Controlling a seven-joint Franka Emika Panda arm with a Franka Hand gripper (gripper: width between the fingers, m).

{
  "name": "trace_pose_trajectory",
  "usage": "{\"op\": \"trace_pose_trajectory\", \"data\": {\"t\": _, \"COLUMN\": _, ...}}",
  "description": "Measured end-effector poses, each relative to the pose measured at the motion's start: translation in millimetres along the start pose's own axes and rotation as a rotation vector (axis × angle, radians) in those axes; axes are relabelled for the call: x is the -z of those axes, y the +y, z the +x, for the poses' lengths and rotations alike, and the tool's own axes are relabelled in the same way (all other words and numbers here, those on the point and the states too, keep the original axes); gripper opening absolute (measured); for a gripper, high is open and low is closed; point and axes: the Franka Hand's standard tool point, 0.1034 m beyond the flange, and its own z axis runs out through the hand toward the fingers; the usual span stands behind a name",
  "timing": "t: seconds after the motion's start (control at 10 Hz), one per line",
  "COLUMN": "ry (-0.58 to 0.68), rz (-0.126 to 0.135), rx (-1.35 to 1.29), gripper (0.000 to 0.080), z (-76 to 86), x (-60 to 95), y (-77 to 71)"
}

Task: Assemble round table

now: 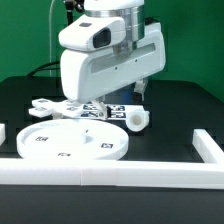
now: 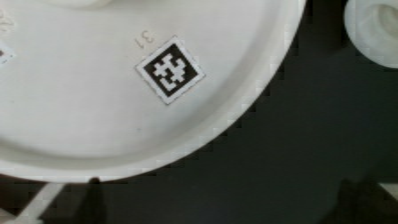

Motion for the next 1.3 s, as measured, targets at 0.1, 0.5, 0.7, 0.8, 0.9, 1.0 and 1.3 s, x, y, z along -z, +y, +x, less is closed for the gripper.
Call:
{"op": "trace_pose_trajectory", "data": {"t": 0.1, "ry": 0.000, "rz": 0.000, "rx": 0.000, "gripper": 0.0649, "z": 0.0, "x": 0.0, "y": 0.0}}
{"op": "trace_pose_trajectory", "data": {"t": 0.5, "ry": -0.001, "rz": 0.000, "rx": 0.001, "gripper": 0.0649, "z": -0.3, "x": -0.3, "y": 0.0}}
{"op": "trace_pose_trajectory", "data": {"t": 0.7, "ry": 0.014, "rz": -0.032, "rx": 0.142, "gripper": 0.0649, "z": -8.1, "x": -4.9, "y": 7.3}}
{"op": "trace_pose_trajectory", "data": {"t": 0.8, "ry": 0.023, "rz": -0.053, "rx": 0.239, "gripper": 0.0649, "z": -21.0, "x": -10.0, "y": 16.0}}
{"op": "trace_pose_trajectory", "data": {"t": 0.9, "ry": 0.021, "rz": -0.056, "rx": 0.276, "gripper": 0.0649, "z": -35.5, "x": -12.6, "y": 25.2}}
{"op": "trace_pose_trajectory", "data": {"t": 1.0, "ry": 0.031, "rz": -0.075, "rx": 0.316, "gripper": 0.0649, "z": -45.8, "x": -13.4, "y": 35.1}}
{"op": "trace_pose_trajectory", "data": {"t": 1.3, "ry": 0.023, "rz": -0.054, "rx": 0.294, "gripper": 0.0649, "z": -54.2, "x": -16.3, "y": 36.9}}
